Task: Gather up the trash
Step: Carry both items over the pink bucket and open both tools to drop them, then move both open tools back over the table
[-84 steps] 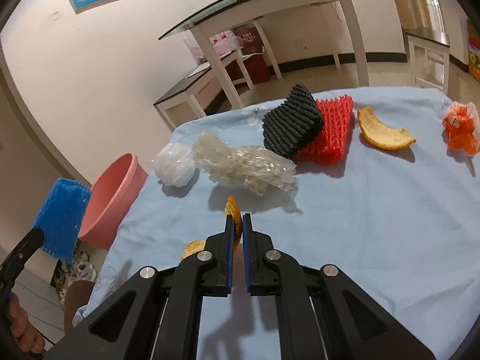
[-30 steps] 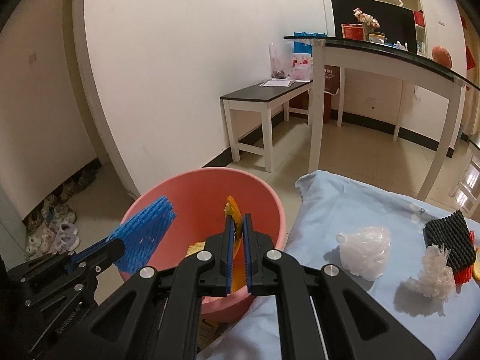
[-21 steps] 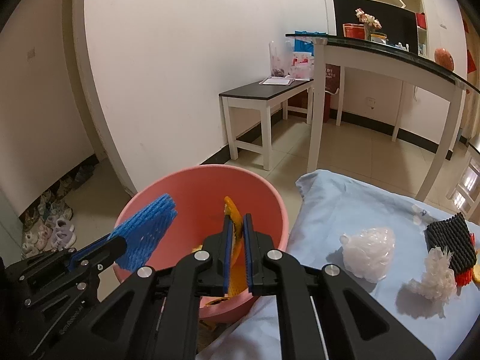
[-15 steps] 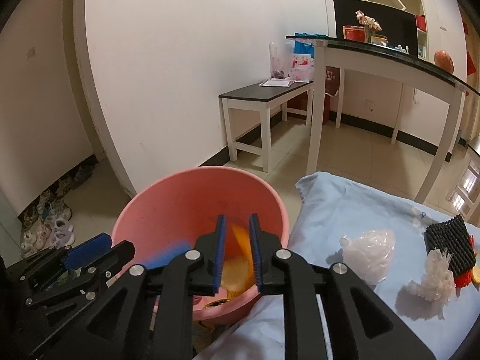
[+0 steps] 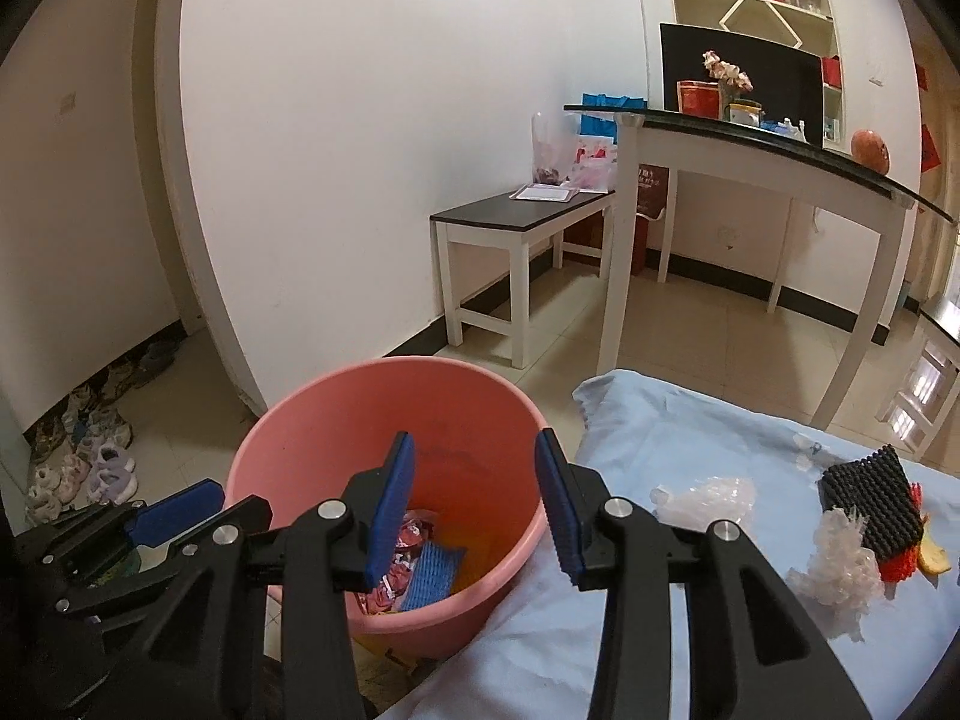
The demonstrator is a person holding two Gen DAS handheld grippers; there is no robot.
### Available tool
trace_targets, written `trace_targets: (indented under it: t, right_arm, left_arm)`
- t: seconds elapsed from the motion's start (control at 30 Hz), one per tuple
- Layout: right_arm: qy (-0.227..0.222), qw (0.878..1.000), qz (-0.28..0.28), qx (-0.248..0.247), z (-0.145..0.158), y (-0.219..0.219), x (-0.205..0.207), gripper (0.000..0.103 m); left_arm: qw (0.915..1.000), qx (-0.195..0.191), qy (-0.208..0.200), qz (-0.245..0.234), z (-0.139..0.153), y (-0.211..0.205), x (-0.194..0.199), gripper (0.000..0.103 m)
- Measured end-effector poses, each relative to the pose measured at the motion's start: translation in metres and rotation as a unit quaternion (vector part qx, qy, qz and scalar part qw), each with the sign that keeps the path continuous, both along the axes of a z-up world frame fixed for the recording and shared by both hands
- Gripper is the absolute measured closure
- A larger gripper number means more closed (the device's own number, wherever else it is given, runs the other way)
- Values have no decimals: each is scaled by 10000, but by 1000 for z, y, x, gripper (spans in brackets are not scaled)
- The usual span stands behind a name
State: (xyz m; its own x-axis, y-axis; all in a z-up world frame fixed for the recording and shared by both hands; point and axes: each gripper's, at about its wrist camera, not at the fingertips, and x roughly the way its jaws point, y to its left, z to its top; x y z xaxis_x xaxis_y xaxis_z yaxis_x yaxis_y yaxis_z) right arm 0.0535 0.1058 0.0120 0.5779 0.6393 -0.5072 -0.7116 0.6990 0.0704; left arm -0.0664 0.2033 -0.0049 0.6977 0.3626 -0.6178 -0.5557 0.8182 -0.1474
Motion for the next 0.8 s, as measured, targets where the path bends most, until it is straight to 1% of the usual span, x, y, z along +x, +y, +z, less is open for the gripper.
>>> trace_targets:
  t: [0.27,0.53,0.63,0.8]
  right_arm:
    - [-19,9999,-158,-9,2,-22,-5,62]
    - [109,9986,-523,-48,3,-52,-4,62]
    - [95,9976,-680,-86,4,-64,-7,62]
    - [101,9968,-782,-98,3,-85,-12,62]
  left_arm:
    - [9999,29,-101,-134,10,-16,-2,67]
    - [9992,115,-146,-345,17,-39,1,67]
    - [9988,150,-142,-440,17,-48,3,67]
    - [9981,193,-106,-574,18,-62,8,67]
